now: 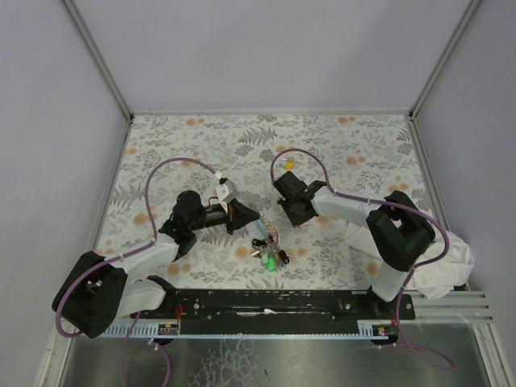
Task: Put the keys on the keyring
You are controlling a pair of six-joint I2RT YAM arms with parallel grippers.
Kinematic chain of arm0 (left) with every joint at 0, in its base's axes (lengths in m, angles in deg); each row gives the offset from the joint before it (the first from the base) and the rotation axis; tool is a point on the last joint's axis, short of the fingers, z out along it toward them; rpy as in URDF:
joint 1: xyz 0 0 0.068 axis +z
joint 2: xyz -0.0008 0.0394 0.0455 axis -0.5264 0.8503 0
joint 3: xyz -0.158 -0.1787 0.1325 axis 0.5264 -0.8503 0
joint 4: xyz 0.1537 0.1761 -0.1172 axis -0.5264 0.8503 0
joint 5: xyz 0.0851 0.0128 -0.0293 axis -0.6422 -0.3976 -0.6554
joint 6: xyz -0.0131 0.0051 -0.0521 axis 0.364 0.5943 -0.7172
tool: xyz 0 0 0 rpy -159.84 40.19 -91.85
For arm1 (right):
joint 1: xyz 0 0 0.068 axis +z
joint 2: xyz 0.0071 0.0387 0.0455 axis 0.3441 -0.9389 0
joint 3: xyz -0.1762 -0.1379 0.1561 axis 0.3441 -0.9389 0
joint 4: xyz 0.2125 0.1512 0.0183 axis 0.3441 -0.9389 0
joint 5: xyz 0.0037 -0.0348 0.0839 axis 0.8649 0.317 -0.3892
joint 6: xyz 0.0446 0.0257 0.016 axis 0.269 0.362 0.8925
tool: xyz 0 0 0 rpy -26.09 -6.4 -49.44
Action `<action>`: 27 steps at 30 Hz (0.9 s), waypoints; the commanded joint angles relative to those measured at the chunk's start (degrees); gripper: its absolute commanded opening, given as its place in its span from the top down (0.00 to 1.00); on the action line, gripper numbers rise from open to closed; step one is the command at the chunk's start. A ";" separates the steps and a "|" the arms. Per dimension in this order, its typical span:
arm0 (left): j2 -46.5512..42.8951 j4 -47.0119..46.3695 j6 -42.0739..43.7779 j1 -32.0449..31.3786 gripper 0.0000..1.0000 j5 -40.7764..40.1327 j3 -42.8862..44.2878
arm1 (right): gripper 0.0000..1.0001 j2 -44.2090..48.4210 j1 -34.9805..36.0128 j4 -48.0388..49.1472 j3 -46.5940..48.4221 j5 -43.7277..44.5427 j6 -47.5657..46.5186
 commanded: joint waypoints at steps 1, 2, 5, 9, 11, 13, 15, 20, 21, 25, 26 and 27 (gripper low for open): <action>-0.76 -0.46 0.04 -0.39 1.00 -1.09 -0.79 | 0.93 0.50 0.24 0.42 0.79 -2.04 -1.32; -0.77 -0.48 0.01 -0.39 1.00 -1.06 -0.80 | 0.91 0.85 0.27 0.59 0.74 -2.03 -0.99; -0.73 -0.57 -0.13 -0.39 1.00 -1.07 -0.75 | 0.81 3.08 0.39 1.42 0.21 -2.45 -0.39; -0.72 -0.74 -0.28 -0.39 1.00 -1.01 -0.85 | 0.68 8.35 0.38 3.88 -2.77 -2.42 0.34; -0.70 -0.81 -0.28 -0.41 1.00 -0.97 -0.86 | 0.65 10.94 0.37 5.46 -5.19 -1.65 0.82; -0.61 -0.96 -0.35 -0.39 1.00 -0.85 -0.85 | 0.63 13.44 0.39 8.27 -8.09 -1.09 1.47; -0.51 -1.09 -0.43 -0.39 1.00 -0.76 -0.89 | 0.63 15.95 0.39 11.60 -11.66 -0.48 3.02; -0.27 -1.17 -0.52 -0.39 1.00 -0.63 -0.79 | 0.63 21.51 2.05 23.41 -20.41 0.85 6.64; -0.22 -1.19 -0.52 -0.39 1.00 -0.71 -0.79 | 0.63 22.31 2.59 25.47 -21.68 1.53 7.22; -0.05 -1.34 -0.65 -0.39 1.00 -0.69 -0.76 | 0.63 22.87 4.50 30.15 -25.37 6.71 9.29; 0.02 -1.36 -0.69 -0.39 1.00 -0.65 -0.80 | 0.63 22.55 4.74 30.94 -26.09 7.81 9.68; 0.12 -1.36 -0.77 -0.39 1.00 -0.64 -0.77 | 0.64 22.25 4.88 31.59 -26.62 8.70 10.11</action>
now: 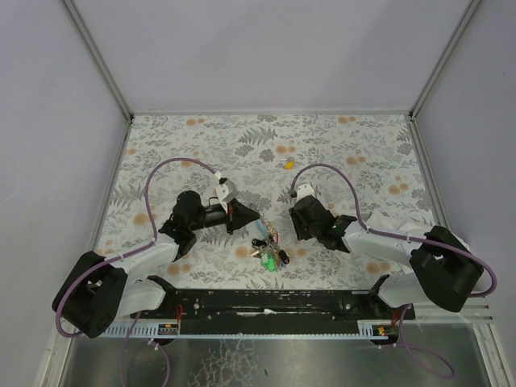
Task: Put the keys on the keyring
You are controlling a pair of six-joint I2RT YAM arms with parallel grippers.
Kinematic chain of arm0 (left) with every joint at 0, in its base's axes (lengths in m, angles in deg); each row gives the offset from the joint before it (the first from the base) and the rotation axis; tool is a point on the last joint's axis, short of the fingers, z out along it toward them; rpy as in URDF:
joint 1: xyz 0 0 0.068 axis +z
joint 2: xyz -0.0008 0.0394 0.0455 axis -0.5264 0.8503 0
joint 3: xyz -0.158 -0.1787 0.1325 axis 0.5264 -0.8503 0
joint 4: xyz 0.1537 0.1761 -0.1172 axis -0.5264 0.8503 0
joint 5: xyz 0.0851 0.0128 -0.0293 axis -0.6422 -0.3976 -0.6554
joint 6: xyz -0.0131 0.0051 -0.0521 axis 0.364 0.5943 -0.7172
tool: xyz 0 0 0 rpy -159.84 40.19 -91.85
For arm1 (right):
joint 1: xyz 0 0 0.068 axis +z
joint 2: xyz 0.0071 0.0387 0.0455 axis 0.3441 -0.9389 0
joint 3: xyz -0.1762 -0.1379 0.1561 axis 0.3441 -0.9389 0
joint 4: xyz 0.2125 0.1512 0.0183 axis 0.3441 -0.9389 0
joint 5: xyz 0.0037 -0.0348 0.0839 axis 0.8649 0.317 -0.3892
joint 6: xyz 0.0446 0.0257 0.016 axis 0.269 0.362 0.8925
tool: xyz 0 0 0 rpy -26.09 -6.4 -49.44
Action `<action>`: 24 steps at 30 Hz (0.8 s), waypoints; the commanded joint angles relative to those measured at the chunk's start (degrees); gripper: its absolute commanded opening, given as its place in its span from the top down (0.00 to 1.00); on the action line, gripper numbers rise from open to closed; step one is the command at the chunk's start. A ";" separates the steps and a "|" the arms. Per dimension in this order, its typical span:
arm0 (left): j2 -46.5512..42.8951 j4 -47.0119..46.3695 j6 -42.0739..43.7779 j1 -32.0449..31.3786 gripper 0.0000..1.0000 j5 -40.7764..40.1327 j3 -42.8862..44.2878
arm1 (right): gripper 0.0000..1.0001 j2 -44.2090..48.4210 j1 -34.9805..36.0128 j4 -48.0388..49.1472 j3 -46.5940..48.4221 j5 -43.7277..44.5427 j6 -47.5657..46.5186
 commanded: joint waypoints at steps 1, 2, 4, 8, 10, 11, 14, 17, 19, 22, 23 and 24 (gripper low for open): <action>0.13 -1.21 -0.46 -0.41 1.00 -0.50 -0.65 | 0.65 0.33 1.56 9.06 -2.13 7.20 3.81; 0.24 -1.21 -0.50 -0.38 1.00 -0.57 -0.63 | 0.67 -0.16 1.74 9.31 -2.42 8.02 4.23; 0.13 -1.21 -0.53 -0.39 1.00 -0.58 -0.61 | 0.70 -0.96 2.12 9.79 -2.86 9.87 4.82; 0.11 -1.21 -0.55 -0.39 1.00 -0.64 -0.71 | 0.73 -2.41 2.55 10.82 -2.82 10.68 5.04; 0.17 -1.21 -0.55 -0.39 1.00 -0.66 -0.65 | 0.74 -3.32 2.72 10.79 -2.33 10.71 5.10; 0.19 -1.21 -0.59 -0.39 1.00 -0.63 -0.61 | 0.75 -3.65 2.86 10.77 -2.10 10.76 5.17; 0.07 -1.16 -0.59 -0.38 1.00 -0.52 -0.60 | 0.76 -4.57 3.09 10.31 -1.56 11.48 5.65; 0.10 -1.15 -0.64 -0.39 1.00 -0.40 -0.63 | 0.77 -5.39 3.18 9.17 -1.01 11.85 6.41; 0.04 -1.21 -0.63 -0.43 1.00 -0.40 -0.61 | 0.77 -5.82 3.28 9.02 -0.99 11.84 6.57; 0.11 -1.20 -0.68 -0.39 1.00 -0.33 -0.53 | 0.77 -6.27 3.30 9.10 -0.83 11.80 6.53; 0.13 -1.13 -0.72 -0.45 1.00 -0.26 -0.51 | 0.77 -6.44 3.38 9.10 -0.76 11.69 6.50; 0.15 -1.17 -0.68 -0.39 1.00 -0.20 -0.53 | 0.77 -6.69 3.38 9.10 -0.60 11.55 6.33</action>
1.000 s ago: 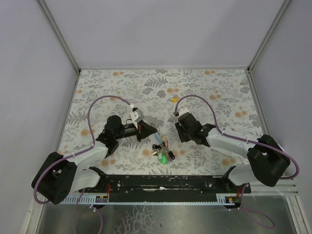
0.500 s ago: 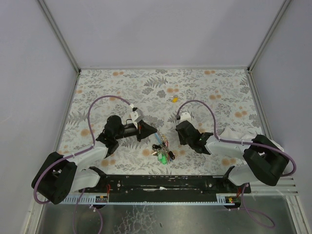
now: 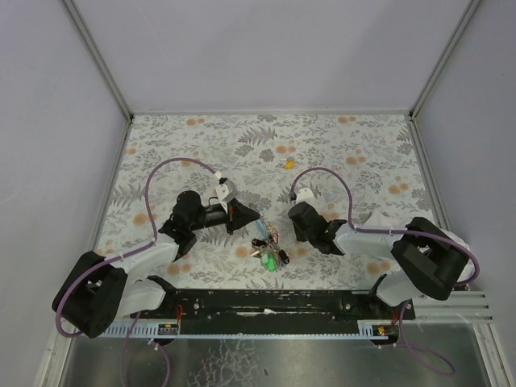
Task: Put the keys on the keyring
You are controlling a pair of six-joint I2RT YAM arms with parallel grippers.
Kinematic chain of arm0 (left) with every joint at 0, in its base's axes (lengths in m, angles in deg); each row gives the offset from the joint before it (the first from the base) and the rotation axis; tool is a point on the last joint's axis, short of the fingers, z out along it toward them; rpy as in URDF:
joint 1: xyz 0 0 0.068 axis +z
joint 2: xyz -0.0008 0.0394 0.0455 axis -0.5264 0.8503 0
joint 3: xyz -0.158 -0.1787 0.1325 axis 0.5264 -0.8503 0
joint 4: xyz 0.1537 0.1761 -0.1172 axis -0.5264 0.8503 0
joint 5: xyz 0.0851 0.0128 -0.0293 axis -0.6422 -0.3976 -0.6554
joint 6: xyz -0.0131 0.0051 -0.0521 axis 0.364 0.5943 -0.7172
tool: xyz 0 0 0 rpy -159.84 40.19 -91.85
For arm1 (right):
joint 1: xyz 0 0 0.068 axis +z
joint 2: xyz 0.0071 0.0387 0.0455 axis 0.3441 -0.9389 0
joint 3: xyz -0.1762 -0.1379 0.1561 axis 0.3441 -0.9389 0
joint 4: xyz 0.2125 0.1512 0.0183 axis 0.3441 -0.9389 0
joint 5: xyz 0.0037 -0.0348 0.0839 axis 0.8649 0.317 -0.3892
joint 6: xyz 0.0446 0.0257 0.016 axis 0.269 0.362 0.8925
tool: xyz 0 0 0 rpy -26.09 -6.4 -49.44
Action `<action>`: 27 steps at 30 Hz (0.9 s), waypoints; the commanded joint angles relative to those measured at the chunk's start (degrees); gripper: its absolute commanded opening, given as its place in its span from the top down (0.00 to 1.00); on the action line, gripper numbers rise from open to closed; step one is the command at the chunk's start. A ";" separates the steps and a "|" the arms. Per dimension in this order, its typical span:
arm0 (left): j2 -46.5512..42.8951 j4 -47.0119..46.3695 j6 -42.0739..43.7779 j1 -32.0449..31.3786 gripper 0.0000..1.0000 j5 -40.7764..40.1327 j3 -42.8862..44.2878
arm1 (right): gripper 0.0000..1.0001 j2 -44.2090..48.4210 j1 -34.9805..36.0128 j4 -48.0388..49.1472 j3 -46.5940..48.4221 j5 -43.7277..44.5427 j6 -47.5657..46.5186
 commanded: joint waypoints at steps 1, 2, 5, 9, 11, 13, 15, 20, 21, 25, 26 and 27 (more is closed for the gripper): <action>0.18 -1.09 -0.61 -0.39 1.00 -0.16 -0.52 | 0.78 -0.85 0.67 0.65 2.44 2.39 0.90; 0.19 -1.08 -0.57 -0.34 1.00 -0.21 -0.54 | 0.78 -1.03 0.69 0.64 2.55 2.47 0.85; 0.20 -1.08 -0.58 -0.36 1.00 -0.08 -0.47 | 0.79 -1.46 0.70 0.83 2.50 2.74 0.94; 0.18 -1.08 -0.57 -0.40 1.00 -0.04 -0.55 | 0.85 -1.72 0.77 0.86 2.22 3.54 1.13; 0.17 -1.08 -0.57 -0.39 1.00 -0.03 -0.52 | 0.91 -1.85 0.70 0.74 2.29 3.81 1.16; 0.04 -1.00 -0.49 -0.43 1.00 -0.12 -0.51 | 0.99 -1.40 0.72 0.43 2.55 3.86 0.84; -0.11 -0.78 -0.32 -0.38 1.00 -0.28 -0.54 | 1.00 0.07 0.73 0.17 2.54 3.39 -0.17; -0.78 0.17 0.59 -0.43 1.00 -0.53 -0.53 | 1.00 5.02 0.69 -0.94 3.52 -1.31 -8.84; -1.03 0.37 0.75 -0.42 1.00 -0.57 -0.57 | 1.00 6.03 0.63 -1.40 3.82 -2.81 -11.08; -2.05 0.78 1.39 -0.34 1.00 -0.79 -0.80 | 1.00 12.08 0.66 -3.70 4.28 -9.07 -18.66; -2.17 0.96 1.52 -0.34 1.00 -0.79 -0.79 | 0.99 13.65 0.64 -4.63 4.58 -10.08 -20.12; -2.37 1.14 1.77 -0.42 1.00 -0.83 -0.80 | 0.98 15.35 0.65 -5.61 4.85 -11.22 -21.62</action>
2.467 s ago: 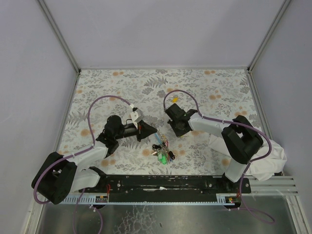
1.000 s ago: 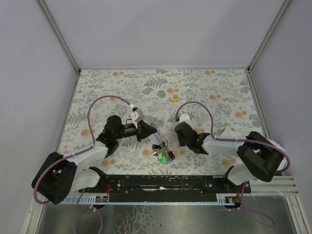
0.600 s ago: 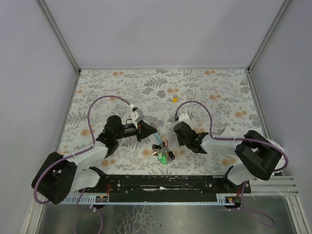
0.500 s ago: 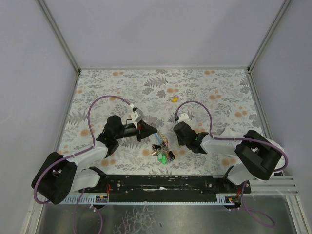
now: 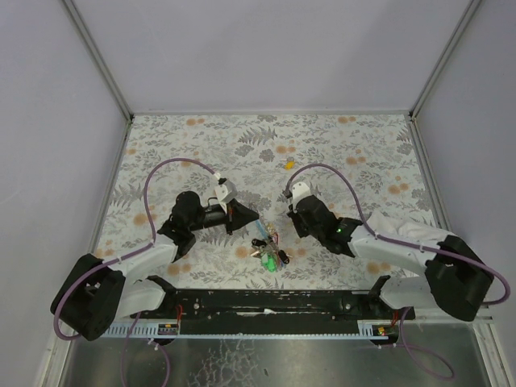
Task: Put the keys on the keyring
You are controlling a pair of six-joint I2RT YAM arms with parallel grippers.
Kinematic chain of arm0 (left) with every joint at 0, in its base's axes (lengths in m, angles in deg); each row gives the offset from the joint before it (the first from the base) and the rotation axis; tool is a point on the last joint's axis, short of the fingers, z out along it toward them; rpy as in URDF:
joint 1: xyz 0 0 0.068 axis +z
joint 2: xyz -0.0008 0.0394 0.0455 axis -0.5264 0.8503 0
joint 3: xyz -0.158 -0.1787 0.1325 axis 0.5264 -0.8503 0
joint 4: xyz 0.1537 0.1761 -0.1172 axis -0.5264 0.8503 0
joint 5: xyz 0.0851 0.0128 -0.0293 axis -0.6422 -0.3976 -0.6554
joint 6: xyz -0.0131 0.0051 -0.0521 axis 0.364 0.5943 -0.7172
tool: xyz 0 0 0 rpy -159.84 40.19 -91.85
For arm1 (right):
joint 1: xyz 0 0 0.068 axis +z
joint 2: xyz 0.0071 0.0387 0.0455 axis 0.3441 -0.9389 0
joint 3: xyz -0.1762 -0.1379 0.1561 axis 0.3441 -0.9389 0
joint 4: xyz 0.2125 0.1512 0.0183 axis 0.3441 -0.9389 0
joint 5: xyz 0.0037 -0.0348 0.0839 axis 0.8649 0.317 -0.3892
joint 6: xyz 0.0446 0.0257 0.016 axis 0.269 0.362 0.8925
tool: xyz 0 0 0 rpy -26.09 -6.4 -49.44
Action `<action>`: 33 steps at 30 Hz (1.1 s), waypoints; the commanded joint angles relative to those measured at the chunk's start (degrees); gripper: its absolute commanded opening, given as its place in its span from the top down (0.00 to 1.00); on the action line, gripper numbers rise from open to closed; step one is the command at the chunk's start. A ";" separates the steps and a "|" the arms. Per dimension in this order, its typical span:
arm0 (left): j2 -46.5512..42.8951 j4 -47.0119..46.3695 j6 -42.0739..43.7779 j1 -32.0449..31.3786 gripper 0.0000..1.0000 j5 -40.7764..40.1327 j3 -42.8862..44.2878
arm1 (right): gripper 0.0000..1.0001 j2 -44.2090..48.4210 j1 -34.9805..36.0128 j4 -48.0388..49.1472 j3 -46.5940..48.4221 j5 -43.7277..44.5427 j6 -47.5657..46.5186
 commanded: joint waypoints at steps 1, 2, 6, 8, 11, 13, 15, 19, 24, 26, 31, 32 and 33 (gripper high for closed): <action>-1.52 0.45 1.82 -0.39 1.00 -0.75 -0.79 | 0.98 7.56 0.42 -3.37 3.38 -6.76 -10.24; -1.72 0.50 1.96 -0.39 1.00 -0.79 -0.79 | 0.99 9.30 0.48 -4.26 3.70 -7.43 -11.07; -1.81 0.59 2.20 -0.40 1.00 -0.54 -0.82 | 1.00 14.32 0.48 -7.16 5.33 -11.10 -13.18; -1.78 0.53 2.44 -0.39 1.00 -0.30 -0.80 | 1.00 15.16 0.43 -8.87 6.79 -14.36 -14.47; -1.97 0.51 2.59 -0.44 1.00 0.20 -0.82 | 1.00 15.05 0.42 -12.11 9.16 -19.15 -17.56; -2.22 0.51 3.12 -0.39 1.00 0.87 -0.93 | 1.00 15.01 0.50 -13.32 10.10 -20.73 -19.82; -2.83 0.51 3.64 -0.39 1.00 1.40 -1.10 | 1.00 15.49 0.46 -13.35 10.26 -22.57 -21.86; -3.59 0.38 4.67 -0.39 1.00 2.41 -1.54 | 1.00 15.78 0.45 -15.74 12.45 -27.64 -26.44; -2.63 -0.18 5.65 -0.46 1.00 5.58 -1.28 | 1.00 13.24 0.49 -17.77 14.79 -34.60 -32.39; -2.20 -0.11 6.20 -0.48 1.00 7.00 -1.05 | 1.00 12.24 0.49 -17.39 15.23 -36.83 -34.06; -1.95 -0.09 7.86 -0.75 1.00 8.43 -1.22 | 1.00 10.20 0.50 -16.22 15.88 -38.50 -37.58; -1.91 -0.11 8.18 -0.76 1.00 8.68 -1.22 | 1.00 9.55 0.53 -16.60 16.39 -38.75 -38.37; -1.78 -0.11 8.47 -0.82 1.00 9.20 -1.23 | 1.00 8.97 0.52 -16.93 16.73 -39.31 -39.05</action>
